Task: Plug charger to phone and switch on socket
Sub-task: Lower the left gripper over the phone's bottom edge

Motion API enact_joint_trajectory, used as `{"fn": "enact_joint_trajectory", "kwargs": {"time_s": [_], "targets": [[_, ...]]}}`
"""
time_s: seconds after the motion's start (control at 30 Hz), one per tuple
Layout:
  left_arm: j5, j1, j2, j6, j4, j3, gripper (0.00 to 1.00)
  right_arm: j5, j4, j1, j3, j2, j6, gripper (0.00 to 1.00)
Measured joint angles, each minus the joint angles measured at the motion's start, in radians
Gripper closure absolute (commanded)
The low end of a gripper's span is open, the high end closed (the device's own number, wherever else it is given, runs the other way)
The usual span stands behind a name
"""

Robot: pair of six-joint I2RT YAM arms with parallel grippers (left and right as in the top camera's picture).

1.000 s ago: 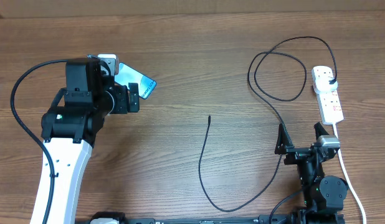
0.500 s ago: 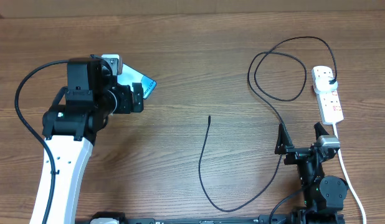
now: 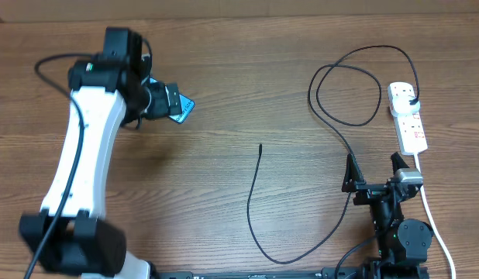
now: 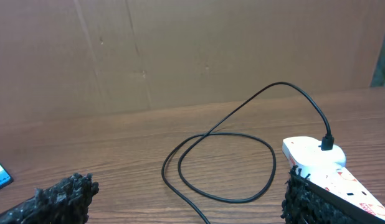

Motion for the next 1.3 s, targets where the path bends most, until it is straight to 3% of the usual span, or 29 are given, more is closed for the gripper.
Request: {"fn": "enact_joint_trajectory", "kwargs": {"time_s": [0.33, 0.87, 1.3], "targets": [[-0.056, -0.044, 0.149, -0.105, 0.038, 0.064, 0.0, 0.0, 0.0, 0.0, 0.0, 0.0, 0.0, 0.0], [-0.063, -0.045, 0.164, -0.214, 0.045, 0.064, 0.0, 0.0, 0.0, 0.0, 0.0, 0.0, 0.0, 0.0], [-0.067, -0.045, 0.164, -0.461, 0.055, 0.064, 0.0, 0.0, 0.0, 0.0, 0.0, 0.0, 0.0, 0.0]]}}
